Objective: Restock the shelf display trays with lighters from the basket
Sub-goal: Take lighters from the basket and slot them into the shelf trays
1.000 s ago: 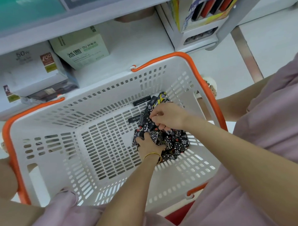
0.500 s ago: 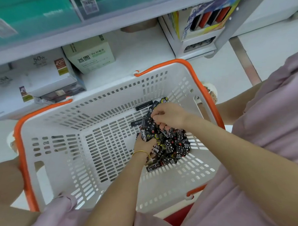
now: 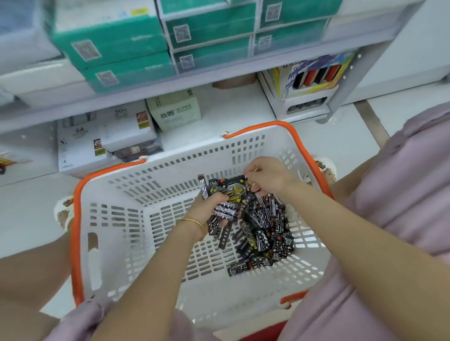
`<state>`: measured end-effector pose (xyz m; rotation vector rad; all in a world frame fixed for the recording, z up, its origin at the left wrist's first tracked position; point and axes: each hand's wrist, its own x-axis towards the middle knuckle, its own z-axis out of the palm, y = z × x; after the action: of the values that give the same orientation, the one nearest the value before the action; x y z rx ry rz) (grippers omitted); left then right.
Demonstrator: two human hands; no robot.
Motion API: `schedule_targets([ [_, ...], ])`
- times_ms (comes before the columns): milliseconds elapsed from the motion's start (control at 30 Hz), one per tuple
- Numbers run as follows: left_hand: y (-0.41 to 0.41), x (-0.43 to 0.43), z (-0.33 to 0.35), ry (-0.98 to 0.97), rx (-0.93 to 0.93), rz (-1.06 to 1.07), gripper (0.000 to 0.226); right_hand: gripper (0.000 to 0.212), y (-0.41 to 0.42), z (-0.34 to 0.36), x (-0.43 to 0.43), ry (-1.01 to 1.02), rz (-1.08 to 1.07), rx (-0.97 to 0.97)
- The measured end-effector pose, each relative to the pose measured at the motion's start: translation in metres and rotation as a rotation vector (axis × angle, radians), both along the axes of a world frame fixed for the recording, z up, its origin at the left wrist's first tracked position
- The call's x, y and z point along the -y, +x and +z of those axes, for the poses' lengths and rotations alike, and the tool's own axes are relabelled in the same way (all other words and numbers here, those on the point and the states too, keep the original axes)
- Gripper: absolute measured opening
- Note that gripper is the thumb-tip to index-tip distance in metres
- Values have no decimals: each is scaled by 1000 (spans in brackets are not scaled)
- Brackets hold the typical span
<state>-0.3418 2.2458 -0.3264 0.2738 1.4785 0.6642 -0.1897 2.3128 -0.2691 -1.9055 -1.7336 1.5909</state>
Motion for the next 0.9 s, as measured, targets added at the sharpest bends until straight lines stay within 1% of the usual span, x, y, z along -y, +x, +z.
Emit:
schedule_targets([
  [67, -9, -7, 27, 36, 23, 34, 39, 28, -1, 10, -4, 79, -39, 5],
  [100, -14, -9, 43, 56, 30, 46, 41, 32, -3, 18, -5, 86, -60, -34],
  [167, -24, -11, 72, 106, 24, 59, 41, 35, -9, 37, -5, -4, -104, -226],
  [200, -29, -12, 86, 137, 24, 61, 39, 32, -14, 48, -4, -56, -107, -337],
  [233, -32, -12, 103, 167, 19, 60, 35, 27, -20, 60, -4, -68, -89, -416],
  [300, -37, -12, 134, 230, -5, 56, 28, 18, -31, 82, -3, -14, -57, -505],
  [333, -39, -11, 147, 260, -18, 56, 26, 18, -35, 92, -3, 15, -53, -534],
  [467, -41, -9, 193, 348, -47, 53, 28, 30, -42, 128, -4, 93, -28, -580],
  [567, -40, -11, 220, 388, -45, 40, 30, 28, -42, 155, -2, 159, -44, -636],
  [667, -38, -18, 242, 459, -50, 4, 27, 24, -39, 180, -1, 224, -86, -698],
  [800, -37, -27, 255, 543, -42, -15, 38, 30, -34, 201, -3, 329, -124, -698],
  [900, -35, -31, 253, 576, 6, 5, 33, 31, -28, 205, -6, 353, -152, -699],
])
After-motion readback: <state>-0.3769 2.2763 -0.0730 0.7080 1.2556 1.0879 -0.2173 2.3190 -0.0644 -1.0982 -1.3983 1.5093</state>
